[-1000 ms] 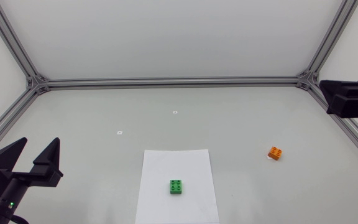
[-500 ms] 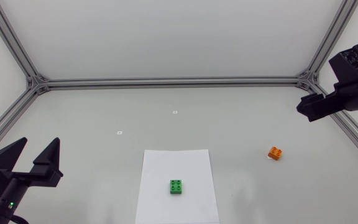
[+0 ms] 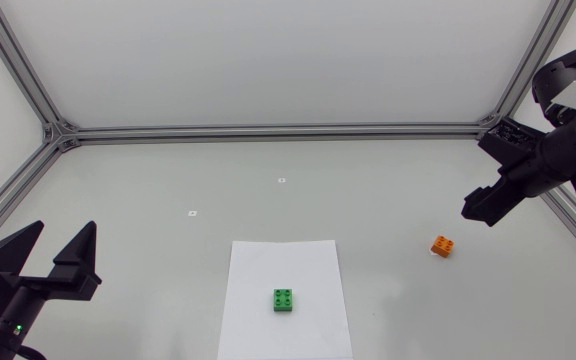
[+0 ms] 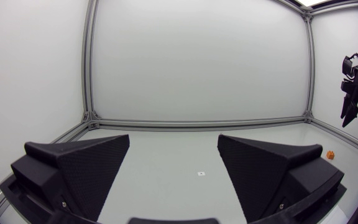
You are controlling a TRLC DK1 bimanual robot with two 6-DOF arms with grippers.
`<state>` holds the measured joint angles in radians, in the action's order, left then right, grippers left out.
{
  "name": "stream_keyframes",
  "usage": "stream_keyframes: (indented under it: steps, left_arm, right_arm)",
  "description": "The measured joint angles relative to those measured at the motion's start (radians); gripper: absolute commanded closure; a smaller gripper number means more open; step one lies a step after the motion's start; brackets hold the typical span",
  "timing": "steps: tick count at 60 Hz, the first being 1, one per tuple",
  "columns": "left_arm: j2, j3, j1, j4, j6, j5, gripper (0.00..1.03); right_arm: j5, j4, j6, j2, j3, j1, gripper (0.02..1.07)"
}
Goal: Pick up the orange 2x2 brick with the right arm and stack it on top of the green 2x2 brick in the center
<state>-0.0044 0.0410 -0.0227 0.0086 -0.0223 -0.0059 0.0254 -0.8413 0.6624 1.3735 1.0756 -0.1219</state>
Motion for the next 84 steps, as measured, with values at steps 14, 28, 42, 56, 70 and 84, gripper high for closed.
stream_keyframes:
  steps: [14,28,42,56,70,84]
  left_arm:
    - [0.000,0.000,0.000,0.000,0.000,0.000,0.04]
    - [0.000,0.000,0.000,0.000,0.000,0.000,0.04]
    - [0.000,0.000,0.000,0.000,0.000,0.000,0.04]
    - [0.000,0.000,0.000,0.000,0.000,0.000,0.04]
    - [0.000,0.000,0.000,0.000,0.000,0.000,0.04]
    - [0.000,0.000,0.000,0.000,0.000,0.000,0.04]
  right_arm:
    - [0.008,-0.119,0.171,0.175,0.038,-0.016,0.07]
    - [0.071,-0.095,0.277,0.241,0.038,-0.051,0.09]
    - [0.087,-0.037,0.311,0.284,0.042,-0.053,0.09]
    - [0.076,-0.071,0.341,0.378,0.065,-0.057,0.07]
    - [0.043,-0.068,0.341,0.441,0.076,-0.047,0.06]
    - [0.023,-0.038,0.341,0.475,0.091,-0.024,0.06]
